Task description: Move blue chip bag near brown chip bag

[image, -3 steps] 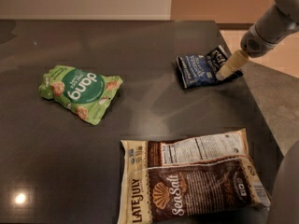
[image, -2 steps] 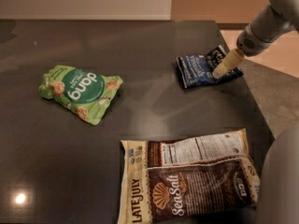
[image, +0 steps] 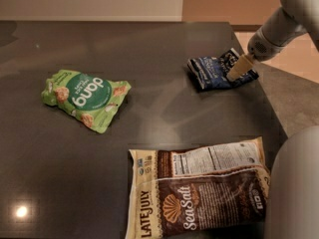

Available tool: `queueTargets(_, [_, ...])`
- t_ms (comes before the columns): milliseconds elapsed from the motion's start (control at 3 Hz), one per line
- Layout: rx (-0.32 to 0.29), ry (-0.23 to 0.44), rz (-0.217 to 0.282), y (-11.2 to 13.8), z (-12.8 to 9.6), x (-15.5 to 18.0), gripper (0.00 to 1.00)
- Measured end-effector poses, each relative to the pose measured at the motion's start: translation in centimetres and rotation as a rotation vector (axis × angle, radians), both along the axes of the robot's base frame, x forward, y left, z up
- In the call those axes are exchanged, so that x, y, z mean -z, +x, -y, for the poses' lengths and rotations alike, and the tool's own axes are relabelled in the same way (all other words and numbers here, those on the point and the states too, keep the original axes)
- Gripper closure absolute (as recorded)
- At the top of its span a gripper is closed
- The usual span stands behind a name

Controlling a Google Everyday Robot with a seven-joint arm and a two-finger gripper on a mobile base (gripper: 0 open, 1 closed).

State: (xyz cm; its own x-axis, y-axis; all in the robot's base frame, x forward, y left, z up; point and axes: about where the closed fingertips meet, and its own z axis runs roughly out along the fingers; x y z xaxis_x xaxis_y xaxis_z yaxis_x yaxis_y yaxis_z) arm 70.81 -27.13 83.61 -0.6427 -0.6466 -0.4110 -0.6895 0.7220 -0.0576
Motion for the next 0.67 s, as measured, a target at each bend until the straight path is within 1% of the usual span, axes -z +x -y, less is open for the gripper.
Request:
queueTargets(333, [-0.012,0.008,0.003,-0.2,-0.5,-0.4,0.63])
queueTargets(667, [-0.035,0.004,0.010,-0.9,-1.3,-1.7,0.85])
